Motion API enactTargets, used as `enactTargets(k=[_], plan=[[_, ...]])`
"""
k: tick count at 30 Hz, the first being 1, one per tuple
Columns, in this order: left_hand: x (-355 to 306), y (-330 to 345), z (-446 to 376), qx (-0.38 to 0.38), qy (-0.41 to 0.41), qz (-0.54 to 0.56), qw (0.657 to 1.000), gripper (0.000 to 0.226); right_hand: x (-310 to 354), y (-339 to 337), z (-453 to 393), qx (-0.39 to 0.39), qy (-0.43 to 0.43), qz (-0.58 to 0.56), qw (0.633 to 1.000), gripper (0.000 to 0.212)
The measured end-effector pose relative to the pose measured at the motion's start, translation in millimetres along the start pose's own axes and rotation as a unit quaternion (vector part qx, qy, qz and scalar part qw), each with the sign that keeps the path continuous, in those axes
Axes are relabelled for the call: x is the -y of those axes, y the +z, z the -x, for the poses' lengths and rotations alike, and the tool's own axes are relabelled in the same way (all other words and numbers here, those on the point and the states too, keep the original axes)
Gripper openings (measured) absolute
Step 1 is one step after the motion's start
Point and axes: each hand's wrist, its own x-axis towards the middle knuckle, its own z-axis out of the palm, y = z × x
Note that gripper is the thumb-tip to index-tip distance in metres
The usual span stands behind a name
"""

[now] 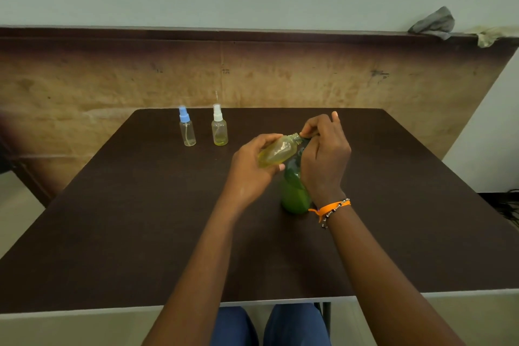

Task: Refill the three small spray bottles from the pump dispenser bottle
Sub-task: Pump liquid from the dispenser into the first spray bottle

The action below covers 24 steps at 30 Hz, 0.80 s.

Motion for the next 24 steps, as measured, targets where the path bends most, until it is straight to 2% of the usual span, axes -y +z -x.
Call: enactTargets(k=[6,14,24], plan=[[3,2,-1,-0.006,0.000,-0.006,1.000,0.051,-3,8,13,-0.030,-0.041,0.030,0.998,0.028],[-4,-1,2,-0.004,-0.002,-0.016,1.000,0.051,3,3,-1,0.001,-0.013,0.014,1.000,0.030],[-5,-1,6,-0.002,-0.002,-0.029,1.000,0.051,-3,4,7,-0.005,-0.059,0.013,0.998,0.031]])
